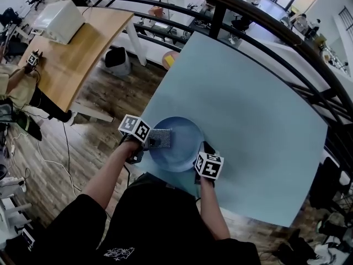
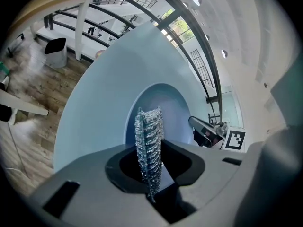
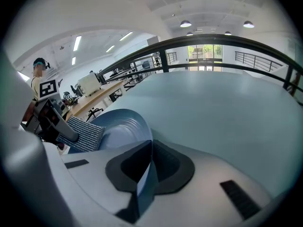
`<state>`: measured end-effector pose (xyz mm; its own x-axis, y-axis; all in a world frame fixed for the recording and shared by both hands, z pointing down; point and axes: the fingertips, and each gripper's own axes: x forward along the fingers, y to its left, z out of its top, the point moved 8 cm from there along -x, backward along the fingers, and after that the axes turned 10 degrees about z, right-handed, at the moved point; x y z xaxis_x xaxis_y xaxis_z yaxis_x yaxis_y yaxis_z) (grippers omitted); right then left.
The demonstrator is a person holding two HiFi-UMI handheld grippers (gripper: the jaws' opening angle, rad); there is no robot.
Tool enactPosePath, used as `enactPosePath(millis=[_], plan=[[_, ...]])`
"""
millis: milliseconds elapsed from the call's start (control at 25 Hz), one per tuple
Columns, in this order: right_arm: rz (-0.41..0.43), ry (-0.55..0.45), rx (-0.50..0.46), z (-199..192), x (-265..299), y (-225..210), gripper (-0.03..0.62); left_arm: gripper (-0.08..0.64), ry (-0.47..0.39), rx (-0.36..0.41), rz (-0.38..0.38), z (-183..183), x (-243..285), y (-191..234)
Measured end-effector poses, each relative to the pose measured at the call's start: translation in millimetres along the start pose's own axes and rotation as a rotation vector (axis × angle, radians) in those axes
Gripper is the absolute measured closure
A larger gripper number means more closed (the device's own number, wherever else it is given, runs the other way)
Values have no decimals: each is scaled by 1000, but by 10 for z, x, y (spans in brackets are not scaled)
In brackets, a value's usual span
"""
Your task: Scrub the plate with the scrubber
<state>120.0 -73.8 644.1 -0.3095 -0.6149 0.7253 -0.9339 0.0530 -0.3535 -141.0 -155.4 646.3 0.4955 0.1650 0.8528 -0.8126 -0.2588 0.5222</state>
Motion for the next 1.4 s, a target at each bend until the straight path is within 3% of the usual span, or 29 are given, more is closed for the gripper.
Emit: enactPosePath(millis=[680, 1400], plan=[[-5, 5, -1, -9, 10, 11, 577, 460, 134, 133, 1, -281, 104, -148], [-14, 6, 2, -3, 11, 8, 577, 461, 165, 214, -46, -284, 418, -569]])
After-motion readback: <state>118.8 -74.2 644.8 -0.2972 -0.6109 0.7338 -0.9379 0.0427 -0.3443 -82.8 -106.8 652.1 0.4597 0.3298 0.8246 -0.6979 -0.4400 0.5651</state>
